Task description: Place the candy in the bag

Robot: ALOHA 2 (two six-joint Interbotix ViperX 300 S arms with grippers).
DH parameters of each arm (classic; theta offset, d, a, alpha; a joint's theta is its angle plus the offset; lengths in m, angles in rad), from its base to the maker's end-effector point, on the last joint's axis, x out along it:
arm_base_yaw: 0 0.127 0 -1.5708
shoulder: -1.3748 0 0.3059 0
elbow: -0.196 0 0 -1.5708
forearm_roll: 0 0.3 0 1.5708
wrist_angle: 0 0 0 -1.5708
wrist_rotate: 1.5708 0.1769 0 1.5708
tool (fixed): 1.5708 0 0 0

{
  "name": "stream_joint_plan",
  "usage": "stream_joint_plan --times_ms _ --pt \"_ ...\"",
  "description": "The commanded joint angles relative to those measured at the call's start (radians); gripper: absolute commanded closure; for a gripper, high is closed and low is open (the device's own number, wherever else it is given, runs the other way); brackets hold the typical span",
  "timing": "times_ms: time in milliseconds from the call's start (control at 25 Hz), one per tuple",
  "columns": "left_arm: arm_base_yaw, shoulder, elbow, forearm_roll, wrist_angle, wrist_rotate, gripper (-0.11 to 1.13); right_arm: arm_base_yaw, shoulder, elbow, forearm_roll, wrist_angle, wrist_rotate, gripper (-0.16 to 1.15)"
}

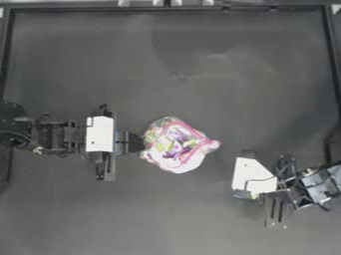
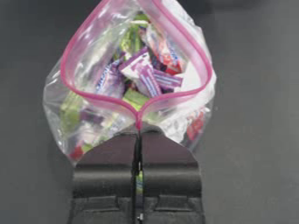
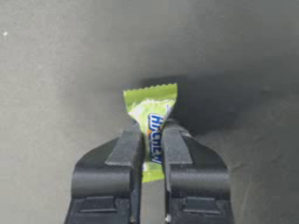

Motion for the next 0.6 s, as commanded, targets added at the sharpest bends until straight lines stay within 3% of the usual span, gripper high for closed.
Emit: stream_joint_plan --times_ms 40,400,600 --pt "-0.003 -0.029 -0.020 0.000 -0.003 0.002 0.98 0.005 -0.084 -0.029 -0.025 0.011 0.000 0.62" --pt "-0.005 -0.031 -0.020 -0.002 -0.003 0.002 0.98 -0.034 -0.253 -0.101 -0.155 0.057 -0.008 0.62" --pt "-0.008 -0.031 -0.021 0.000 -0.003 0.002 0.98 -0.089 -0.282 -0.147 -0.249 0.069 -0.031 0.62"
